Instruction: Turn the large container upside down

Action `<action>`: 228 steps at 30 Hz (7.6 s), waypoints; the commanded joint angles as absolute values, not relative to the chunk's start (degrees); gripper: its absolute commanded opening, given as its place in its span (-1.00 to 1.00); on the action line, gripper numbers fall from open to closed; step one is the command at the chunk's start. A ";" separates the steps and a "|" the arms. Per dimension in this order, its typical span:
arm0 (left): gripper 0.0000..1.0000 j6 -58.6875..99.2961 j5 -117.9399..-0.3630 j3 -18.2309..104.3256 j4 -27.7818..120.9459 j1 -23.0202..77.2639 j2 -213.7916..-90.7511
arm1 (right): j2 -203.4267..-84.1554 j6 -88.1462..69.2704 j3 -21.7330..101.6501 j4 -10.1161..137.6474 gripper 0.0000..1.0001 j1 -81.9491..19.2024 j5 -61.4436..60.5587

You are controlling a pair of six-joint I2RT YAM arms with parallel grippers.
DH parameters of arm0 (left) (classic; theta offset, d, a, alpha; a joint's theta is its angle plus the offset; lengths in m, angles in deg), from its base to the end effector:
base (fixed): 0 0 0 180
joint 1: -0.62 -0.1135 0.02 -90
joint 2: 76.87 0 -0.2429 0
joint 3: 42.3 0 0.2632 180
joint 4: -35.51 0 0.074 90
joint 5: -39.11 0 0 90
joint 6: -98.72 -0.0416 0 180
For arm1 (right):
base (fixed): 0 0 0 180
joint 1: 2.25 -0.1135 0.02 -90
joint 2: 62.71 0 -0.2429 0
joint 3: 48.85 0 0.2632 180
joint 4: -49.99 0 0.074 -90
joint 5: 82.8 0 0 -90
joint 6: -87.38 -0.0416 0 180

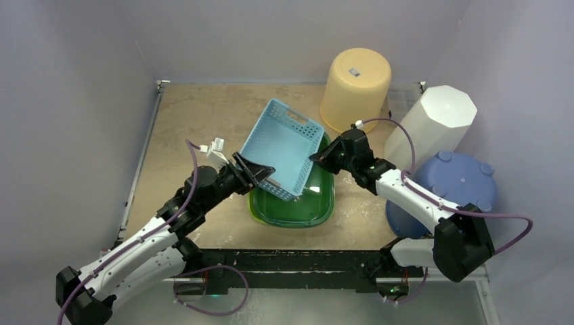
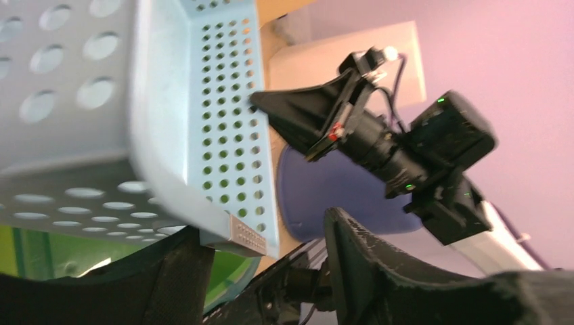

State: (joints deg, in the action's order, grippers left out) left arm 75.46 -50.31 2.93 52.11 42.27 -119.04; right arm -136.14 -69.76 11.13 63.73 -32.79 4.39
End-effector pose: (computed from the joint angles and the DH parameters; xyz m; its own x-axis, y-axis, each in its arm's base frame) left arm 0.1611 -0.1427 0.2636 -0.6729 -0.6310 -0.3861 0.0988 0.4406 -0.8923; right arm 0.2655 0.1590 0.2323 -0.6552 0.6821 -0.3249 0.1509 0.5395 0.8283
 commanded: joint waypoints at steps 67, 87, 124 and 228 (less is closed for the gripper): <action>-1.00 42.94 -27.19 33.05 71.48 42.16 -128.89 | -125.40 -60.76 11.33 62.94 0.56 -32.74 -0.26; -1.00 19.41 0.88 32.38 81.93 41.03 -135.81 | -129.51 -58.29 13.72 68.58 0.56 -32.77 -0.21; -1.00 17.10 -7.37 23.69 78.26 41.03 -147.13 | -129.75 -57.44 13.55 69.33 0.56 -32.75 0.62; 0.89 55.37 -39.30 7.13 70.78 3.07 -137.20 | -133.71 -45.71 22.19 74.69 0.80 -32.79 -2.67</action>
